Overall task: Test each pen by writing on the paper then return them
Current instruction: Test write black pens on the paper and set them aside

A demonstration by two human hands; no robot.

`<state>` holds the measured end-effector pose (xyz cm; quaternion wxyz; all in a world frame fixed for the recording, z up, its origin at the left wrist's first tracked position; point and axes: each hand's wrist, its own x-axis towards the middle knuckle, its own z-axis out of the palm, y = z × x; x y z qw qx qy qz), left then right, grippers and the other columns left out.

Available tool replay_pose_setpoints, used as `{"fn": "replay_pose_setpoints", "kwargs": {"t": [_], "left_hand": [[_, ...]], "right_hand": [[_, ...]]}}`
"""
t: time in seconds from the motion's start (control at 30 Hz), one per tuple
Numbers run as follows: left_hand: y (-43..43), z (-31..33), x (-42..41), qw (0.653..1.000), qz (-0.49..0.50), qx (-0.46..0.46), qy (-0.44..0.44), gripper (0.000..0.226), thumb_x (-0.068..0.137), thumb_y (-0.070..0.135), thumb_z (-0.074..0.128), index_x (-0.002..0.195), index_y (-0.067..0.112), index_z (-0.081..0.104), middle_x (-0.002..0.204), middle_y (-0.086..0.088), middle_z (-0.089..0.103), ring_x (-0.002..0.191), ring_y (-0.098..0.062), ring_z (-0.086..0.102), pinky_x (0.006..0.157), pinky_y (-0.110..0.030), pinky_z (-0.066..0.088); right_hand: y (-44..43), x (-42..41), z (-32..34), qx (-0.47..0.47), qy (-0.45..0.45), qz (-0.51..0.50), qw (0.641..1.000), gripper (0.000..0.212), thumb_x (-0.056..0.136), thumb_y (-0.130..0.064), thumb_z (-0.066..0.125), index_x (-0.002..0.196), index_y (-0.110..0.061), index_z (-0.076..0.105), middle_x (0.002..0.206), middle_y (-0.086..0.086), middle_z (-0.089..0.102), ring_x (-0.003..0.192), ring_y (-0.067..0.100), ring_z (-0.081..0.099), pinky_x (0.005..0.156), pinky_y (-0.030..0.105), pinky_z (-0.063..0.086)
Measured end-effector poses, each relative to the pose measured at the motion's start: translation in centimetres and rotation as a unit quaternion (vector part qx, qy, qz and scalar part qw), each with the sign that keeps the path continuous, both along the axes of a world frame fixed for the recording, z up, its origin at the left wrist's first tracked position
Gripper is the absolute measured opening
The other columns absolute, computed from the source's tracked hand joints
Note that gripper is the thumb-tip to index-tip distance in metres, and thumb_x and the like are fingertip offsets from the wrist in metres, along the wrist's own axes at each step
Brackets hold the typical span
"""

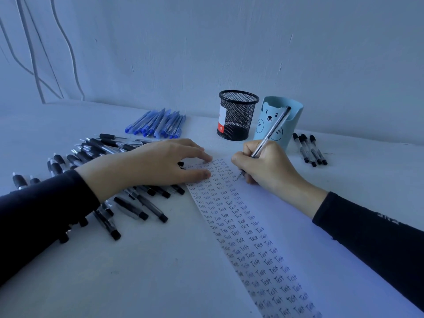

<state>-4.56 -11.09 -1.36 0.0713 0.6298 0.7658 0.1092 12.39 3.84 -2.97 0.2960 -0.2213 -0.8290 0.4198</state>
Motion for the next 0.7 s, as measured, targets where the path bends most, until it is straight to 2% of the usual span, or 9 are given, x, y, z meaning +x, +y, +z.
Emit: {"fn": "replay_pose_setpoints", "kwargs": {"t": [0.1,0.2,0.3,0.37,0.47,0.53,0.6,0.63,0.7], "left_hand": [[0.0,0.0,0.0,1.0,0.0,-0.002,0.001,0.056,0.08,0.074,0.042,0.132,0.052,0.047,0.144,0.026,0.038,0.126,0.0,0.043,0.098,-0.025,0.034],[0.0,0.0,-0.1,1.0,-0.005,0.0,0.007,0.055,0.082,0.074,0.043,0.132,0.053,0.047,0.144,0.026,0.038,0.127,-0.001,0.044,0.102,-0.028,0.037],[0.0,-0.1,-0.2,1.0,-0.004,0.002,0.011,0.056,0.082,0.074,0.042,0.133,0.052,0.047,0.144,0.025,0.038,0.127,-0.001,0.044,0.102,-0.027,0.037],[0.1,-0.2,-0.3,1.0,-0.005,0.009,0.017,0.055,0.082,0.074,0.043,0.132,0.052,0.048,0.144,0.024,0.039,0.127,-0.001,0.043,0.104,-0.027,0.036],[0.1,-0.3,-0.4,1.0,-0.011,0.012,0.011,0.054,0.084,0.073,0.044,0.133,0.052,0.048,0.145,0.022,0.04,0.128,-0.001,0.043,0.106,-0.029,0.035],[0.1,-0.2,-0.4,1.0,-0.011,0.01,0.015,0.054,0.084,0.073,0.044,0.133,0.051,0.047,0.146,0.021,0.039,0.128,-0.001,0.042,0.108,-0.031,0.035],[0.0,-0.2,-0.3,1.0,-0.009,0.007,0.021,0.055,0.084,0.074,0.043,0.133,0.051,0.047,0.146,0.021,0.039,0.129,-0.002,0.042,0.109,-0.033,0.036],[0.0,-0.1,-0.3,1.0,-0.009,0.007,0.023,0.055,0.084,0.074,0.042,0.133,0.051,0.048,0.145,0.021,0.039,0.129,-0.002,0.043,0.108,-0.034,0.037],[0.0,-0.1,-0.1,1.0,-0.007,0.011,0.015,0.055,0.084,0.074,0.039,0.131,0.049,0.051,0.142,0.022,0.043,0.125,-0.001,0.045,0.107,-0.033,0.039]], "right_hand": [[0.2,0.0,0.2,-0.045,0.03,-0.021,0.998,0.035,0.091,-0.017,0.057,0.062,0.003,0.055,0.05,0.003,0.056,0.046,0.011,0.051,0.052,0.021,0.04],[0.4,0.4,0.5,-0.048,0.039,-0.034,0.997,0.046,0.095,-0.028,0.053,0.051,-0.014,0.052,0.058,0.015,0.056,0.05,0.014,0.045,0.059,0.026,0.037],[0.0,0.8,1.7,-0.06,0.038,-0.007,0.997,0.026,0.097,-0.036,0.056,0.083,-0.013,0.055,0.047,0.006,0.052,0.041,0.01,0.043,0.047,0.019,0.038],[0.0,1.0,2.6,-0.101,0.032,0.002,0.994,0.032,0.098,-0.047,0.05,0.102,-0.016,0.053,0.043,0.001,0.047,0.041,0.012,0.041,0.042,0.018,0.038],[-0.1,1.2,3.9,-0.129,0.066,-0.025,0.989,0.029,0.103,-0.036,0.039,0.101,-0.014,0.058,0.04,0.001,0.048,0.039,0.015,0.041,0.041,0.02,0.035],[-0.3,1.5,4.4,-0.119,0.076,-0.03,0.99,0.025,0.101,-0.025,0.042,0.096,-0.012,0.063,0.052,0.004,0.062,0.048,0.015,0.052,0.048,0.023,0.042],[-0.3,1.9,4.5,-0.141,0.072,0.012,0.987,0.023,0.101,-0.021,0.047,0.101,-0.014,0.069,0.078,0.004,0.074,0.068,0.013,0.062,0.062,0.023,0.05],[-0.3,2.1,4.5,-0.167,0.071,0.038,0.983,0.021,0.102,-0.021,0.049,0.105,-0.015,0.069,0.088,0.003,0.075,0.076,0.012,0.064,0.068,0.024,0.051],[-0.3,2.5,4.5,-0.245,0.08,0.072,0.964,0.02,0.101,-0.019,0.05,0.113,-0.017,0.067,0.096,0.001,0.074,0.078,0.011,0.063,0.073,0.025,0.052]]}}
